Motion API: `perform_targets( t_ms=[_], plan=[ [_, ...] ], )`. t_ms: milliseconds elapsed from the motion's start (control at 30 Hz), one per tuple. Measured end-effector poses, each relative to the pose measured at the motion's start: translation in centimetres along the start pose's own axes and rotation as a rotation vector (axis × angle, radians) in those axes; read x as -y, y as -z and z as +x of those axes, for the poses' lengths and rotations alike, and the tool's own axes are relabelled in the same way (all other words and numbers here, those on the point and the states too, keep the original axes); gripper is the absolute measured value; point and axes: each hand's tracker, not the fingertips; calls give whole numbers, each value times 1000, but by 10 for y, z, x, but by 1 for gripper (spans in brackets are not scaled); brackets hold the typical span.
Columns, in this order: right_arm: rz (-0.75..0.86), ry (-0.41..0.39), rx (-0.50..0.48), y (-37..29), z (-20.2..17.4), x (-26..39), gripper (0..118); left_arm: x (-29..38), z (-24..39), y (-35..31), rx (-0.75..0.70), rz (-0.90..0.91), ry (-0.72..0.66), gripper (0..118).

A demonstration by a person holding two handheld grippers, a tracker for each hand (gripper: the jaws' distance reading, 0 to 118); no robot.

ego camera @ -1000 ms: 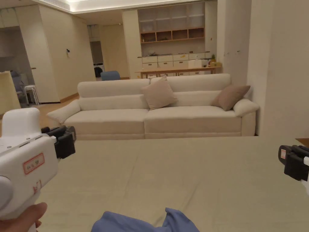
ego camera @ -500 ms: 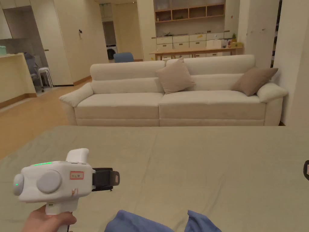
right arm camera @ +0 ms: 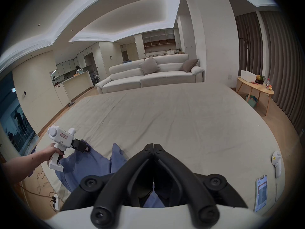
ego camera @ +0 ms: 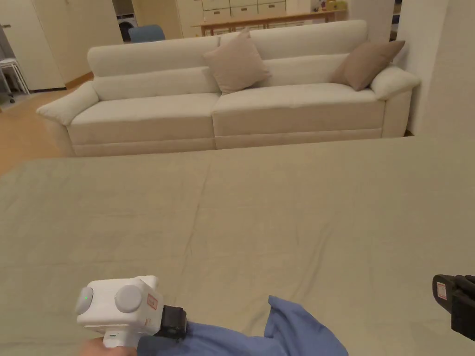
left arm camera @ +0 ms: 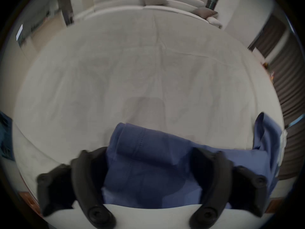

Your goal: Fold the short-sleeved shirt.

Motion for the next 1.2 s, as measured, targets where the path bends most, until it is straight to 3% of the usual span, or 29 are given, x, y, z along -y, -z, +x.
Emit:
perform_targets(
  t_ms=[67,100,133,167,233,400,467,500,533,567,600,667,700,867,900,967,1000,1067,1100,1133,1167,1200],
  plan=[
    [-11,5,-3,3,2,5,0,6,2,-14,66,21,-16,75],
    [-18,8,-5,3,3,8,0,8,4,-22,71,28,-26,57],
    [-25,10,-9,4,4,11,0,9,6,-27,118,36,-47,16],
    [-34,13,-20,5,6,15,0,0,-16,-9,176,48,-55,5],
    [-64,28,-28,7,11,23,0,2,-11,-19,139,66,-34,5],
    [-100,99,-76,4,34,38,0,27,-7,-67,202,193,-67,5],
    [-139,66,-101,11,38,39,0,45,-2,-98,223,236,-67,5],
    [-141,25,-87,15,38,41,7,54,-4,-111,255,256,-82,5],
    [-163,-23,-92,21,37,41,60,62,-7,-121,264,274,-94,5],
    [-193,-65,-117,29,36,42,103,67,-13,-123,255,273,-98,5],
    [-236,-94,-144,41,35,44,118,76,-16,-132,251,273,-97,5],
    [-205,-152,-244,54,25,47,117,89,-19,-144,228,288,-66,5],
    [-268,-176,-264,71,21,49,118,96,-18,-152,210,288,-53,5],
    [-485,-354,-237,161,8,96,112,118,-19,-166,197,300,-37,5],
    [-527,-395,-273,159,-9,90,109,122,-19,-167,192,306,-39,5],
    [-593,-458,-247,173,-22,99,108,128,-23,-162,200,296,-59,5],
    [-599,-472,-222,179,-25,106,109,131,-24,-160,210,283,-70,5],
    [-595,-377,-201,171,-21,94,109,136,-25,-157,203,275,-68,5],
    [-574,-340,-203,165,-18,90,102,137,-28,-152,194,270,-67,5],
    [-559,-361,-203,155,-16,88,78,137,-29,-150,192,266,-70,5],
    [-554,-367,-208,145,-16,88,47,137,-31,-148,194,262,-81,5],
    [-562,-376,-225,139,-16,90,9,136,-33,-148,201,261,-94,5]
  ],
)
